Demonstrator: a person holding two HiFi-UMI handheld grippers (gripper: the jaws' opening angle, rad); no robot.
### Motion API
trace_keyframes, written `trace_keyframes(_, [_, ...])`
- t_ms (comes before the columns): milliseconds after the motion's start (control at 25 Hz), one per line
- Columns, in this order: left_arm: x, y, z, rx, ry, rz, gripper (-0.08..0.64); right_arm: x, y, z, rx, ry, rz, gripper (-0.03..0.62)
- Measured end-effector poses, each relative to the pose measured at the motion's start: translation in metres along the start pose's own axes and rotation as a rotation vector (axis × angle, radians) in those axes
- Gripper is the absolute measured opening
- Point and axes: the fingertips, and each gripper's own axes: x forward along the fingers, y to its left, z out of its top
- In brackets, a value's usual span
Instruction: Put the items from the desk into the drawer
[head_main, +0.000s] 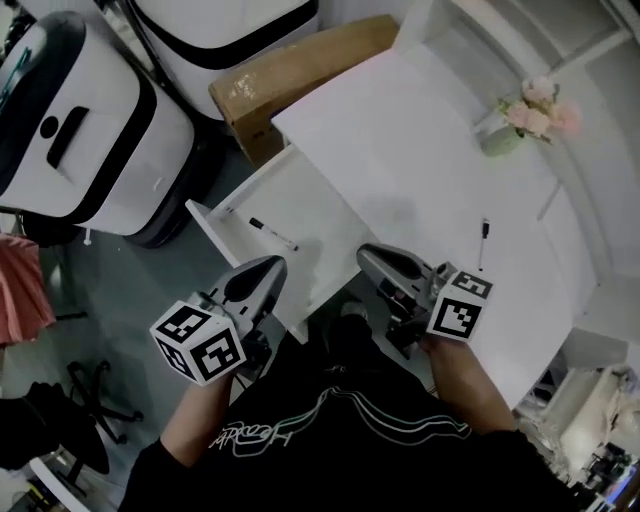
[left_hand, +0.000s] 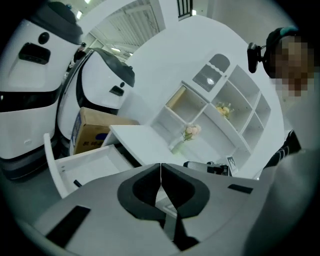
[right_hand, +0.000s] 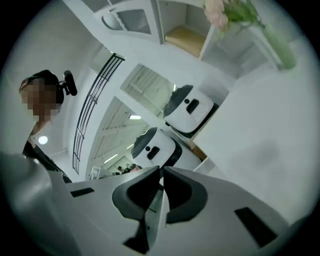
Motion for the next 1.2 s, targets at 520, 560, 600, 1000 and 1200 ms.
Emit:
trace_keyframes(520, [0.138,-0.155,-0.029,0.141,0.173,-0.156,0.022,-0.248,-0.095,0.082,-0.229,-0.187,-0.416,0.058])
trace_keyframes(560, [0.144,-0.164,-0.032,0.148,0.180,-0.163,0.023,-0.258,-0.102,0.080,-0.249,-0.175,-0.457,0.058])
trace_keyframes(600, [0.149,-0.172,-0.035,0.151,0.185,-0.170,0.023,-0.267,-0.109,0.078,-0.272,-0.159,-0.501,0.060])
trace_keyframes(1000, [0.174,-0.204,-0.050,0.164,0.234,-0.171,0.023,-0.286,-0.187,0.051,-0.464,0.118,-0.782,0.207])
trace_keyframes(1200, [0.175,-0.200,-0.055,0.148,0.239,-0.155,0.023,-0.281,-0.220,0.041,-0.430,0.158,-0.867,0.209])
